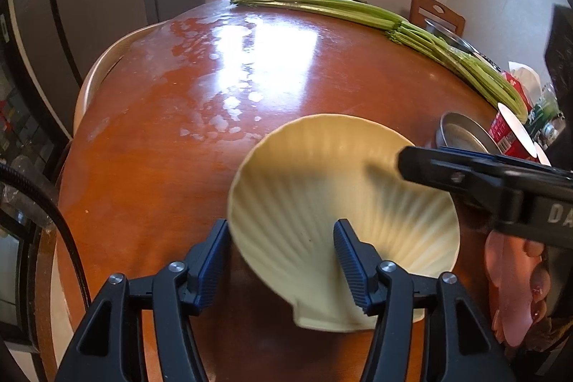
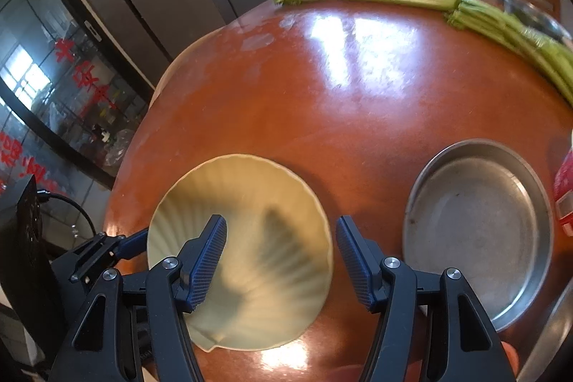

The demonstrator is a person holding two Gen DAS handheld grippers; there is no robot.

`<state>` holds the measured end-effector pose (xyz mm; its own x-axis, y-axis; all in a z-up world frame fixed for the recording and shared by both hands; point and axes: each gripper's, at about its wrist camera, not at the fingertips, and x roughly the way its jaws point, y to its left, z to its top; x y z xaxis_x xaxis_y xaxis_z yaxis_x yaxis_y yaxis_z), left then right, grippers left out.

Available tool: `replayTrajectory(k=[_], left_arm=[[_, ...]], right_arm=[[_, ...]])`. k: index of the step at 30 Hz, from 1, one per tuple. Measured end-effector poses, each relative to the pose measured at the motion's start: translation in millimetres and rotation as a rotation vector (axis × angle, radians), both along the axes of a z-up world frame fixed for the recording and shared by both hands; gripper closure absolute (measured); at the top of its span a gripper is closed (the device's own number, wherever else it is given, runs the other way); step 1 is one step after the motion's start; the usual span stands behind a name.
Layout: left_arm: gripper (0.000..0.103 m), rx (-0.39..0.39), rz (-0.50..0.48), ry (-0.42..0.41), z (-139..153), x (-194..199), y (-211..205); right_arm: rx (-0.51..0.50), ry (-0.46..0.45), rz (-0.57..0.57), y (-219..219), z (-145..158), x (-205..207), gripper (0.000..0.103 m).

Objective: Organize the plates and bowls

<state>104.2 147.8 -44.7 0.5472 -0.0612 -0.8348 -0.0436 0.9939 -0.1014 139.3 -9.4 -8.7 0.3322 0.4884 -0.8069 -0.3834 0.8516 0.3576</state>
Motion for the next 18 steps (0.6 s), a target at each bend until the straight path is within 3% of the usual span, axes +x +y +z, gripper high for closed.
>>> replayTrajectory(k=[8,18], left_arm=[[0.039,0.007,0.039,-0.048,19,-11,7],[0.033,0.005,0.03,-0.127,48,-28,-11]], right_arm=[[0.035,-0.04,-0.018,-15,15,-7,0.037],[0.046,-0.202,-0.049,-43,55,-37,0.036]])
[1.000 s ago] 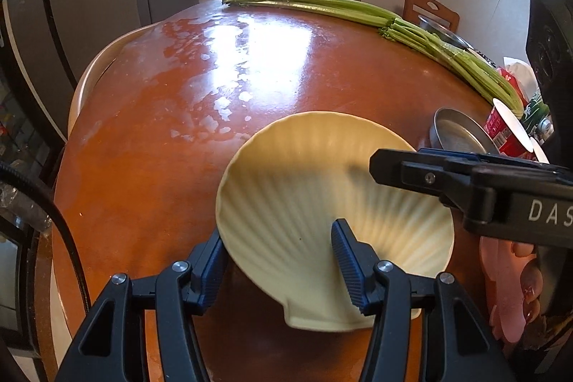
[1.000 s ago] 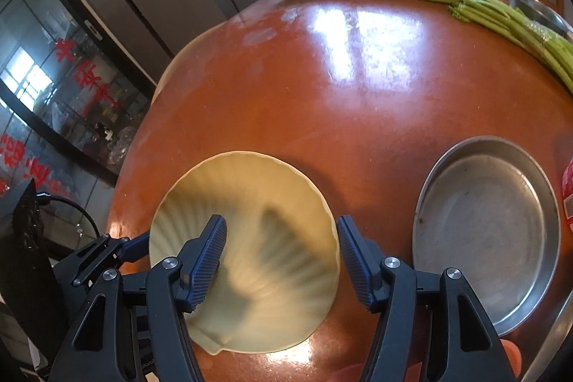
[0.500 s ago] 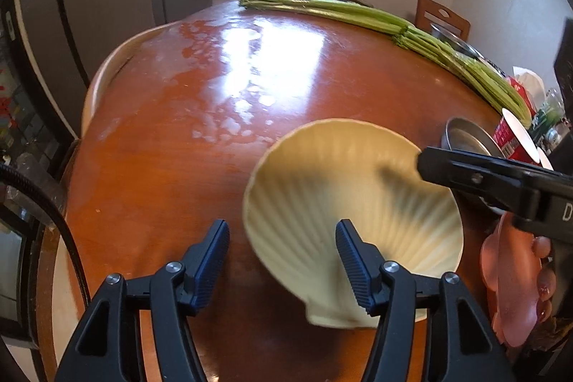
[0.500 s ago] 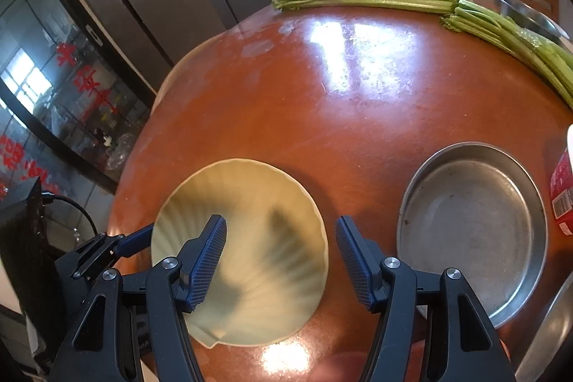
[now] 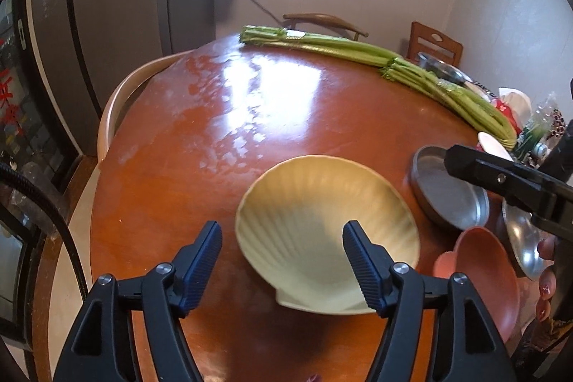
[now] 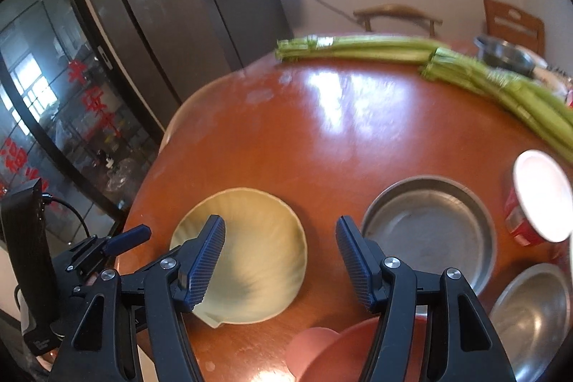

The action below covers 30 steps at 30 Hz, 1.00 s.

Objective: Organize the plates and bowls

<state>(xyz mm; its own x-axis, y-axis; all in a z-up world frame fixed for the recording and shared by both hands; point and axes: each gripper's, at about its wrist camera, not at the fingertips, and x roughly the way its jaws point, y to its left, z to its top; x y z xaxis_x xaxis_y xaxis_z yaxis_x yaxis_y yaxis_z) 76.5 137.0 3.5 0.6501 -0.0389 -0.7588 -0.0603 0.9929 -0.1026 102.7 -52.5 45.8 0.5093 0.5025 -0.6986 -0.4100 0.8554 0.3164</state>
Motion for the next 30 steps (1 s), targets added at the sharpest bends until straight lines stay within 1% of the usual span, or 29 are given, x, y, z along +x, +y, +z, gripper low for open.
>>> replayTrajectory(k=[4,9,12,16,22,25,27,30], left_arm=[[0.033,0.001,-0.023,-0.022,9,-7,-13],[0.033,0.013,-0.06,-0.036,15,-15,-34],[0.033,0.02,-0.086,-0.036,17,-20,-47],[0.033,0.015,-0.125,-0.035,17,-26,-65],[0.033,0.014,-0.187,-0.022,11,-35,-92],[0.033,0.019,-0.218,-0.013,7,-38,-106],[0.033,0.02,-0.232,-0.003,4,-39,-113],[0.033,0.026,-0.245,0.008,-1,-40,-122]], right_arm=[[0.007,-0.041,-0.02,-13,12,-11,0.034],[0.024,-0.069,-0.038,-32,22,-30,0.034],[0.067,-0.052,-0.036,-46,25,-40,0.034],[0.057,-0.069,-0.063,-62,28,-57,0.034],[0.053,-0.077,-0.083,-85,27,-87,0.034],[0.048,-0.068,-0.082,-94,21,-99,0.034],[0.027,-0.065,-0.108,-102,15,-107,0.034],[0.033,-0.035,-0.116,-110,7,-112,0.034]])
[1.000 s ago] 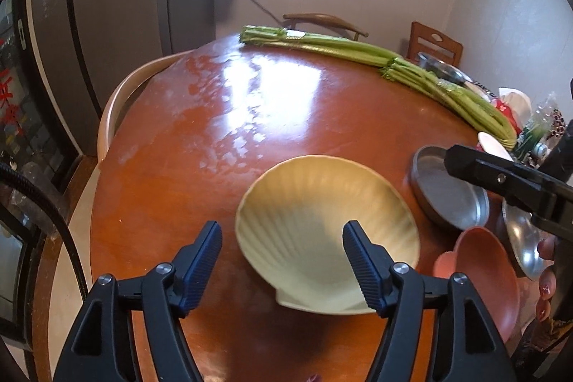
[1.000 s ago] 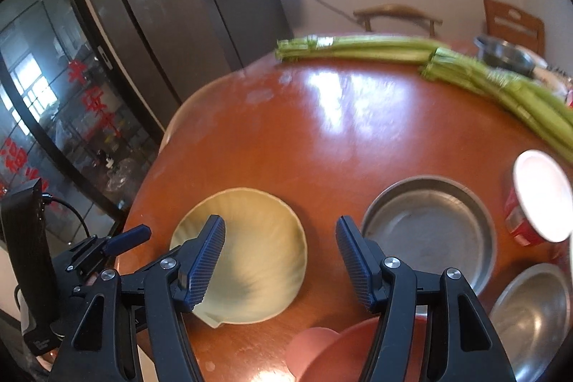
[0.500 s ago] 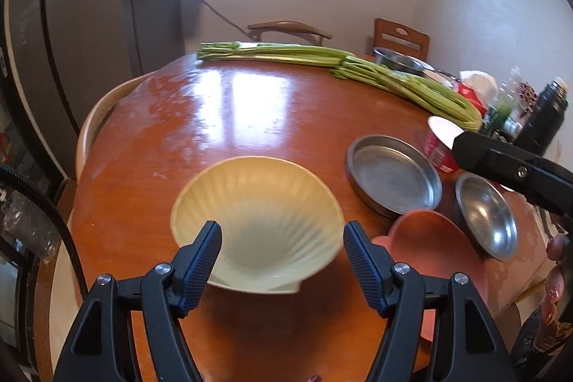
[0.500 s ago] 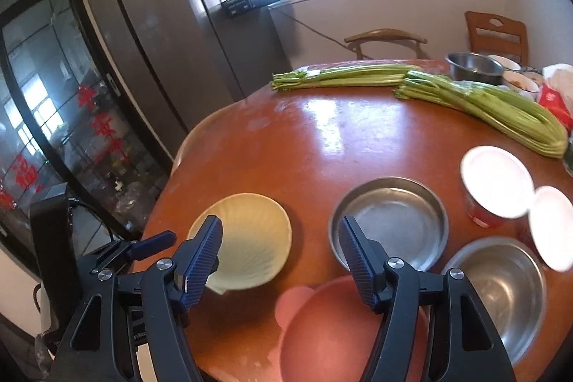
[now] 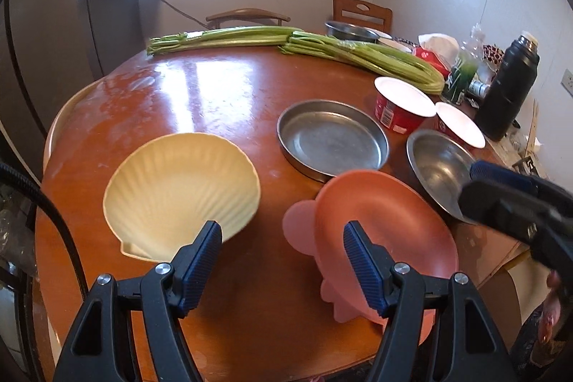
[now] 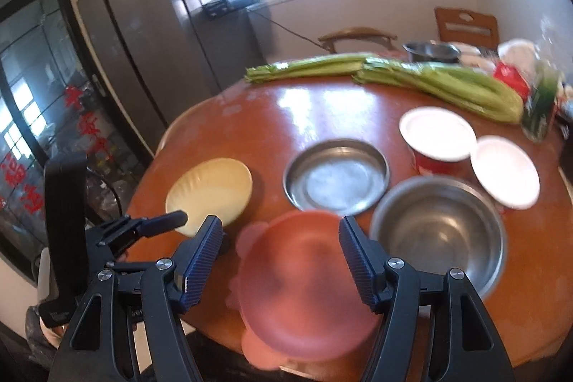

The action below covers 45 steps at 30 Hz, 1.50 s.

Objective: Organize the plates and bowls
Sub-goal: 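Grasp the rim of the salmon-pink plate with the left tool, then lift the pink plate with the left tool and carry it over the shell plate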

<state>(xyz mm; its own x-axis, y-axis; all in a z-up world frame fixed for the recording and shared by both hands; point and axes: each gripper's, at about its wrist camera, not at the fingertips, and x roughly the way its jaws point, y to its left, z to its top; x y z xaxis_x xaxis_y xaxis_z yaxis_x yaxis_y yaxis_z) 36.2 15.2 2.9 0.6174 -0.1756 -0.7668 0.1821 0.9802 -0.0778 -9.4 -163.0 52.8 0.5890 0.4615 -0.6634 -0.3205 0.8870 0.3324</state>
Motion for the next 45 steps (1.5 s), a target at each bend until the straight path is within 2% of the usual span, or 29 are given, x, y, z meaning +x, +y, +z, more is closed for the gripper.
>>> replayTrajectory(k=[12,16,19,21,24,29,31,33,45], left_arm=[[0.033,0.023,-0.031,0.053,-20,5,-17],[0.033,0.03,-0.043,0.073,-28,7,-23],[0.033,0.031,-0.043,0.085,-33,8,-24],[0.033,0.026,-0.042,0.095,-36,10,-24],[0.033,0.008,-0.042,0.115,-42,13,-24],[0.033,0.004,-0.055,0.121,-46,15,-27],[0.039,-0.001,-0.061,0.128,-48,16,-28],[0.044,0.001,-0.069,0.133,-49,17,-30],[0.049,0.014,-0.105,0.121,-48,12,-39]], right_arm=[[-0.049,0.038,-0.009,-27,-31,-48,0.034],[-0.041,0.104,-0.036,-32,-51,-47,0.034],[-0.076,0.111,-0.042,-28,-61,-43,0.034],[-0.057,0.131,-0.039,-26,-66,-39,0.034],[-0.068,0.122,-0.042,-24,-70,-34,0.034],[-0.084,0.112,-0.042,-23,-76,-29,0.042],[-0.088,0.118,-0.037,-22,-80,-27,0.046],[-0.092,0.119,-0.033,-20,-82,-25,0.046],[-0.116,0.101,0.009,-8,-79,-23,0.046]])
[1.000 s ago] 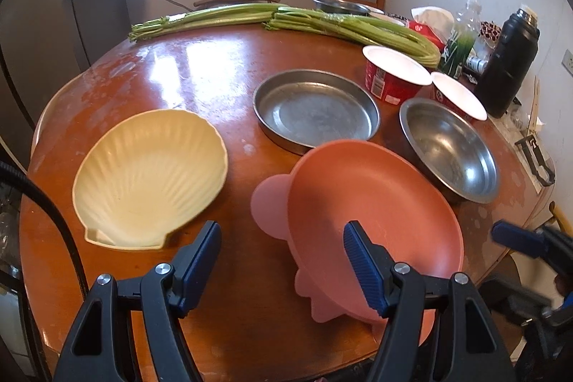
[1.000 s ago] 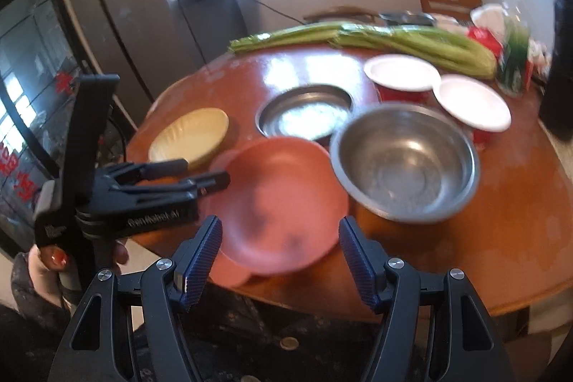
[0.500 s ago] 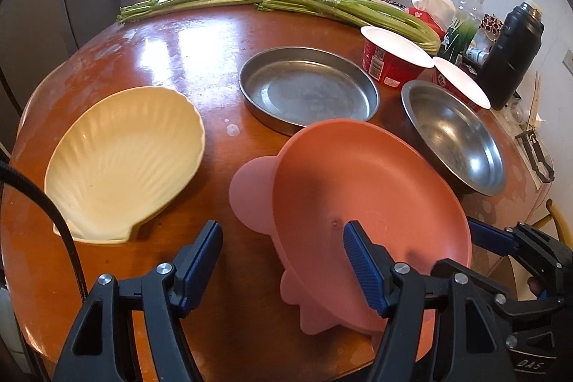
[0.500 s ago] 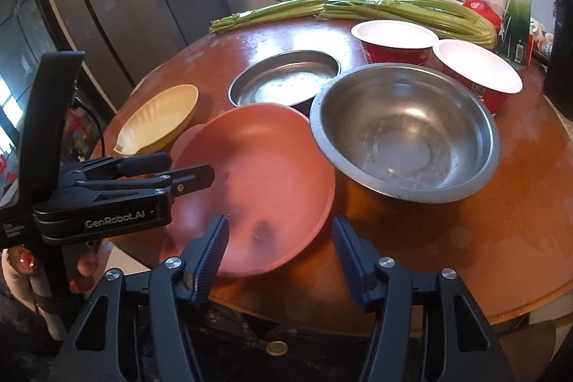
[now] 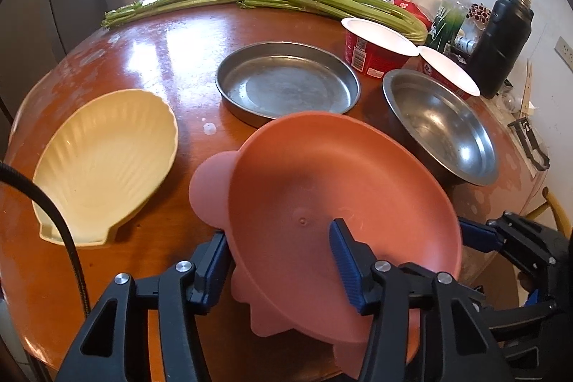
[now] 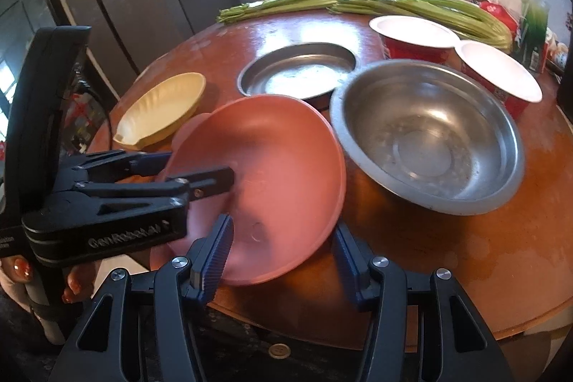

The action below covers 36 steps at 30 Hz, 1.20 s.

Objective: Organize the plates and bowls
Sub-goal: 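Lift the pink plate with the left tool and carry it over the shell plate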

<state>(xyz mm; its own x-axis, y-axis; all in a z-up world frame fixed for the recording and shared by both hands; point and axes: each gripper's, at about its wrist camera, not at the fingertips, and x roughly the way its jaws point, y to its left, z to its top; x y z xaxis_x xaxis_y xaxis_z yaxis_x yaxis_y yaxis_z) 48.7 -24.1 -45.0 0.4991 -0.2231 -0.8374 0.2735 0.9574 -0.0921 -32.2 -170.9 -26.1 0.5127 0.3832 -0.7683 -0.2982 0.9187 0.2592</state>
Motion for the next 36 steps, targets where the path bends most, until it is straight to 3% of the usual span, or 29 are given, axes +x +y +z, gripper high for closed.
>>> replayTrajectory(k=[12,20,27,36], left_arm=[[0.049,-0.001,0.025,-0.064,19,-13,15],[0.049,-0.001,0.14,-0.122,39,-18,55],[0.049,0.002,0.266,-0.152,46,-17,97],[0.049,-0.013,0.33,-0.176,54,-13,126]], right_arm=[[-0.001,-0.042,0.022,12,12,-6,0.046],[0.012,-0.077,0.114,41,27,3,0.046],[-0.033,-0.155,0.228,91,41,16,0.045],[-0.024,-0.175,0.292,120,49,42,0.045]])
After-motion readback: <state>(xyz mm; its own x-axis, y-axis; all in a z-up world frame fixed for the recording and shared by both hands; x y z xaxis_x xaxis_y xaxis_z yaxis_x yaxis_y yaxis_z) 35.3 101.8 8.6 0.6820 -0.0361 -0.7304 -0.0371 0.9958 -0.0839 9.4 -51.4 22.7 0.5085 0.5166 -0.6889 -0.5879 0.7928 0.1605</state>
